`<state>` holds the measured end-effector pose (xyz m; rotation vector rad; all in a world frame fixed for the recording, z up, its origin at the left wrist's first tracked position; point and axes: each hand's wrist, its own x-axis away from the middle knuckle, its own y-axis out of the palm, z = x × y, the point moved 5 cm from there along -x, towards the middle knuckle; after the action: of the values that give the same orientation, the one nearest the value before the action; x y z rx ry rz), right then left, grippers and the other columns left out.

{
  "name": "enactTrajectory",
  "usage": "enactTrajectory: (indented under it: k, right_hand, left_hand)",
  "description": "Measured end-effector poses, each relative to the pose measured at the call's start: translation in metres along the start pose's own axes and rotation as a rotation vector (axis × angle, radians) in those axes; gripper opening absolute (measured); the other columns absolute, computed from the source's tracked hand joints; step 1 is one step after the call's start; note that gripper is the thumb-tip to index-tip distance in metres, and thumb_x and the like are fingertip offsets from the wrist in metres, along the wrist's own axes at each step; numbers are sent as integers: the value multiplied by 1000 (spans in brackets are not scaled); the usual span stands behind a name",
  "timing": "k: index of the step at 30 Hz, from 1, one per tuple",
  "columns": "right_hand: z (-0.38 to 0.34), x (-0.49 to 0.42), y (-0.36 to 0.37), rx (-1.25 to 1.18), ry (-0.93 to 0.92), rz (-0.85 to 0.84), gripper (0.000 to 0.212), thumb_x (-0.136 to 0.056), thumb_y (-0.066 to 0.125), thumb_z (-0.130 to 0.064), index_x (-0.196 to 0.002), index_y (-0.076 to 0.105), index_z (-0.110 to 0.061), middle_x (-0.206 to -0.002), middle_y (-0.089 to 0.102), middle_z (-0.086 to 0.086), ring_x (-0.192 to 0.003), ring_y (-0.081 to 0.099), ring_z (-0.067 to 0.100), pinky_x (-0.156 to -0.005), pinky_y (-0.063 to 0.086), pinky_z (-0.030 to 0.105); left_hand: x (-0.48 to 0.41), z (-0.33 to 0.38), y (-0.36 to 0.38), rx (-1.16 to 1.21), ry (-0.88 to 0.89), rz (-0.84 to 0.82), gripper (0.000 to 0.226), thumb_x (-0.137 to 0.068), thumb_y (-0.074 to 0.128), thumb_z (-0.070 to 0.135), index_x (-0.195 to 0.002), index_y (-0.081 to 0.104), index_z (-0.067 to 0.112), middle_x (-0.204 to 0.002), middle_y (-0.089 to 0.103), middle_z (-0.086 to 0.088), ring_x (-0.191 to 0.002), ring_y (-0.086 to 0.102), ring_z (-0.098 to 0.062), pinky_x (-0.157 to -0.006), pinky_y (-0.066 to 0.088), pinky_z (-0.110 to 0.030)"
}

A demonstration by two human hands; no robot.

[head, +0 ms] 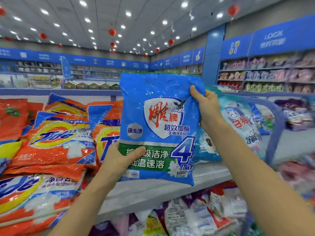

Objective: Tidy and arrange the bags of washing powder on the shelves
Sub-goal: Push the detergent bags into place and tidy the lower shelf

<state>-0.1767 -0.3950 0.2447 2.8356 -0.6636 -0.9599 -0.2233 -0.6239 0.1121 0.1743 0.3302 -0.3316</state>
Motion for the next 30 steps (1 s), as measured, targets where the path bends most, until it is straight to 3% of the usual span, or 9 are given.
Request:
enactTrajectory:
  k: [3, 5, 9, 11, 15, 20, 25, 27, 30]
  right_hand:
    - [-8, 8, -36, 59, 68, 65, 16, -94, 54, -28, -95, 65, -16, -90, 72, -1, -83, 69, 16, -76, 57, 36]
    - [-13, 16, -63, 142, 116, 84, 35, -94, 49, -41, -116, 58, -16, -108, 66, 0, -97, 63, 15, -85, 52, 36]
    - [-13, 56, -118, 228, 176, 102, 36, -95, 40, -46, -119, 50, -21, -91, 61, -3, -68, 60, 7, -63, 49, 23]
    - [-4, 82, -146, 284, 220, 134, 40, -93, 39, -52, -120, 53, -26, -93, 64, -4, -74, 63, 9, -67, 52, 27]
    - [1, 126, -198, 342, 244, 188, 52, -71, 41, -67, -111, 55, -37, -107, 69, -17, -95, 66, 5, -75, 53, 25]
    - [-24, 144, -278, 447, 172, 373, 34, -89, 35, -55, -95, 60, -33, -81, 73, -15, -73, 69, 4, -60, 54, 19]
    - [-53, 152, -371, 581, 72, 512, 56, -84, 27, -60, -69, 44, -9, -61, 47, 12, -56, 45, 24, -56, 37, 32]
    - [-61, 150, -415, 614, 51, 534, 50, -85, 28, -58, -66, 39, -13, -59, 40, 7, -53, 39, 20, -54, 32, 31]
    - [-66, 141, -477, 641, 59, 515, 41, -83, 29, -59, -69, 48, -26, -60, 57, -9, -58, 55, 7, -57, 43, 20]
  left_hand:
    - [-3, -2, 30, 50, -39, -48, 39, -51, 80, 28, -85, 65, 18, -70, 74, 0, -58, 71, -17, -44, 52, -22]
    - [-2, -5, 51, 115, -54, -70, 41, -46, 80, 32, -83, 67, 20, -72, 75, -3, -60, 71, -20, -44, 52, -24]
    - [0, -12, 94, 223, -86, -117, 42, -44, 77, 35, -82, 68, 21, -73, 75, -2, -61, 72, -20, -45, 54, -27]
    - [0, -15, 121, 239, -91, -166, 39, -47, 77, 34, -83, 68, 21, -72, 75, -1, -60, 71, -19, -45, 54, -27]
    - [13, -16, 190, 238, -75, -298, 39, -41, 79, 45, -76, 72, 28, -79, 76, -1, -67, 73, -20, -54, 58, -35]
    - [34, -24, 289, 250, -41, -378, 35, -52, 75, 39, -80, 68, 20, -69, 74, 7, -60, 71, -12, -45, 52, -21]
    - [53, -41, 393, 263, -30, -412, 25, -64, 71, 37, -81, 66, 20, -68, 73, 10, -60, 69, -7, -46, 51, -18]
    - [61, -49, 435, 253, -28, -399, 28, -62, 69, 43, -79, 65, 21, -67, 73, 9, -60, 69, -8, -48, 53, -22]
    - [68, -61, 496, 265, -37, -372, 16, -73, 68, 39, -78, 66, 24, -68, 73, 7, -61, 69, -10, -48, 53, -23]
